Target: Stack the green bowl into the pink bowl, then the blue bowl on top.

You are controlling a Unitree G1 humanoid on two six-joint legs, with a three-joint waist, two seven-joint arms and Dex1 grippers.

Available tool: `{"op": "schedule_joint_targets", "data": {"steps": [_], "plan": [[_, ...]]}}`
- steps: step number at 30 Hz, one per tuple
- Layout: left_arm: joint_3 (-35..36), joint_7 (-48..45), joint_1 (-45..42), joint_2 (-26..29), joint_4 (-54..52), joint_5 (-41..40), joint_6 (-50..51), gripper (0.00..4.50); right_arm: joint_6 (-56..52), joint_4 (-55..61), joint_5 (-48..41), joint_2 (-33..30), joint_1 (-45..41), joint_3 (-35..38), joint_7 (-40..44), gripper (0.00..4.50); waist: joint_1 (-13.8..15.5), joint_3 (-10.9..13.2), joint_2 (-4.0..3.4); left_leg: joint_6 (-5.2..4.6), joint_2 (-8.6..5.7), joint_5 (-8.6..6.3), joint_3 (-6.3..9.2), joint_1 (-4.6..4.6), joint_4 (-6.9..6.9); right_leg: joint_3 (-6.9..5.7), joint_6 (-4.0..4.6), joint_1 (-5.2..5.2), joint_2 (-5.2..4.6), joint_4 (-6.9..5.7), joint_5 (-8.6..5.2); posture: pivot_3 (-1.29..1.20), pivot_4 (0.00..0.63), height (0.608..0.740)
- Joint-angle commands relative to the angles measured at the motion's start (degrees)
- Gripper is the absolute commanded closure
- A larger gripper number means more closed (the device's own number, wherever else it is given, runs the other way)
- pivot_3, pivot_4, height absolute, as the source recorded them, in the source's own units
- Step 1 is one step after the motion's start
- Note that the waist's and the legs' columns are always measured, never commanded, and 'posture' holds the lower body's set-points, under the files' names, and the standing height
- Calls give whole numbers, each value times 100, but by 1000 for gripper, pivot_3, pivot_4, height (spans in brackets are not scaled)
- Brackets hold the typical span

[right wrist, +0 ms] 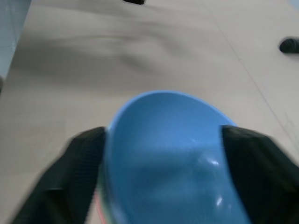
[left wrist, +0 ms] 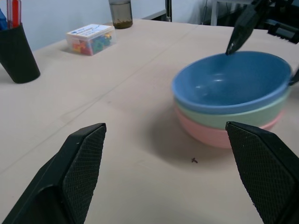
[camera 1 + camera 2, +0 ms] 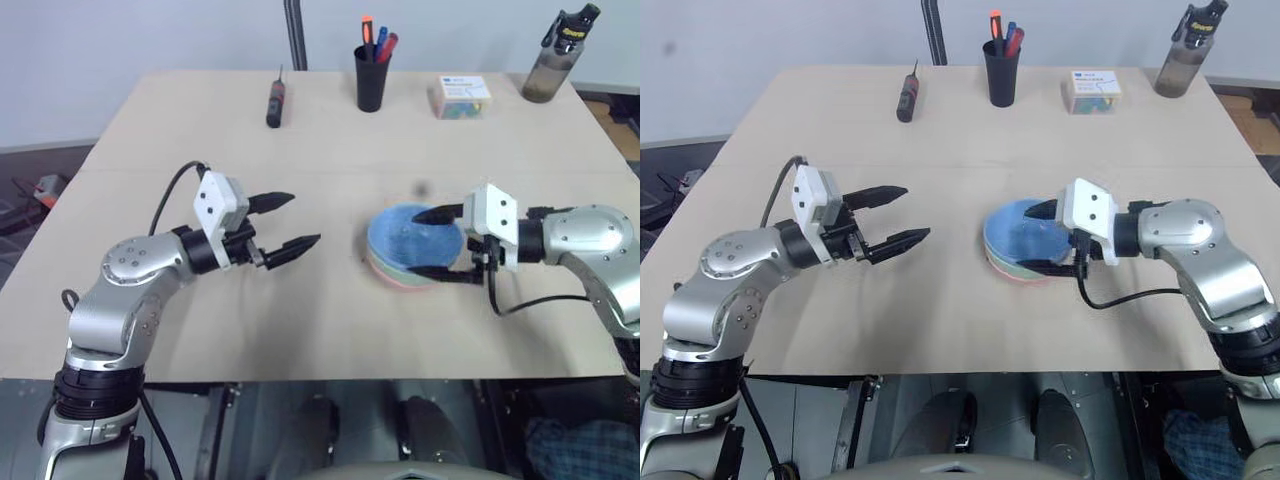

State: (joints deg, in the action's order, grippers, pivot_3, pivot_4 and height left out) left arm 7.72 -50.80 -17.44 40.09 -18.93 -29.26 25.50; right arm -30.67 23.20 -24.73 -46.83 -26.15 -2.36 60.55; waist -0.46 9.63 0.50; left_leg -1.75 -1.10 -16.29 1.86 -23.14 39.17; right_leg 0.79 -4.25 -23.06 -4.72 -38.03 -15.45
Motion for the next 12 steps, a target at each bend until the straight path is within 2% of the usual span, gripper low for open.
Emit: {"op": "schedule_joint_targets", "data": {"steps": [1, 4, 7, 9, 12], "plan": [[319, -466, 248, 212, -147, -517, 132, 129, -409, 687, -565, -254, 920, 1389, -200, 58, 32, -2, 2, 0, 0, 0, 3, -1, 0, -2, 0, 2, 0, 1, 0, 0, 150, 740], [630, -850, 543, 571, -274, -838, 304, 65, -620, 1040, -813, -328, 1840, 2470, -351, 20, 35, -2, 3, -4, 4, -3, 5, -10, -3, -5, 0, -3, 2, 6, 0, 0, 150, 740], [889, -537, 669, 800, -285, -606, 309, 65, -777, 1297, -1062, -373, 2644, 3431, -307, 20, 33, -2, 2, -6, 5, -4, -2, 2, -3, 2, 0, 4, 2, 3, 0, 0, 150, 740], [1039, -701, 783, 970, -276, -788, 429, 65, -762, 1432, -1090, -393, 3064, 3790, -256, 20, 27, -2, 2, -30, 7, -17, -3, 39, -4, 1, 0, 41, 5, 5, -1, 0, 150, 740], [1039, -837, 840, 1043, -222, -824, 378, 65, -766, 1485, -1206, -430, 3278, 3903, -331, 20, 8, -4, 2, -31, 12, -18, -4, 50, -3, 2, 0, 52, 11, 4, -1, 0, 150, 740]]}}
